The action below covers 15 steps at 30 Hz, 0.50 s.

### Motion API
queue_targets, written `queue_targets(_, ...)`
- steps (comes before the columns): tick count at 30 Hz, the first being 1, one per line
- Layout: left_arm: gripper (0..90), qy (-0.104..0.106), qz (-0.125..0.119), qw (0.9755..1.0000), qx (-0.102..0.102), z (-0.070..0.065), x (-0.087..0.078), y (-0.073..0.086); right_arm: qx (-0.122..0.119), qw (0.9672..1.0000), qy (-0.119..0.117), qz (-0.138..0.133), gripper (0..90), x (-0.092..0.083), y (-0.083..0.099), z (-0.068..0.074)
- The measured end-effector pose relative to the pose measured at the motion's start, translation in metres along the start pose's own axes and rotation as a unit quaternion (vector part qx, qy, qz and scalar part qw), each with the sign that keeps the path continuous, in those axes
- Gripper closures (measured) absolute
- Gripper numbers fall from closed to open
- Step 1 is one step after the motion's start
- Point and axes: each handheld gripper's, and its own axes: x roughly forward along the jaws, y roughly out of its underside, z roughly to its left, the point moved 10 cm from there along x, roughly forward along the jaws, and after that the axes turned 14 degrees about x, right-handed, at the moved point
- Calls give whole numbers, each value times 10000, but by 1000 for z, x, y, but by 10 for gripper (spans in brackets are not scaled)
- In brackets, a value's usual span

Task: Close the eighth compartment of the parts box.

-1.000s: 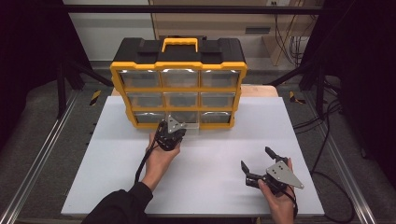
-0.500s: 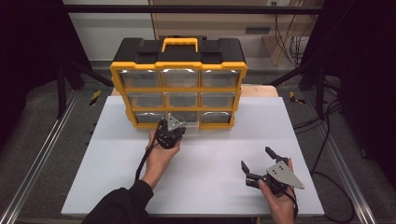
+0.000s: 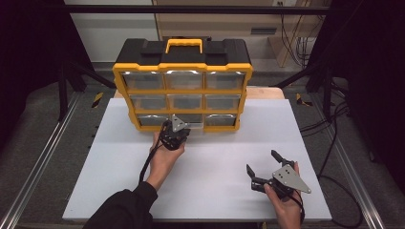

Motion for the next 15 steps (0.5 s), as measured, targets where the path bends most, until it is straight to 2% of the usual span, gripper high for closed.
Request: queue_targets(15, 897, -6, 41, 10000, -21, 3, 6, -1, 16, 10000, 8, -18, 40, -1, -1, 0)
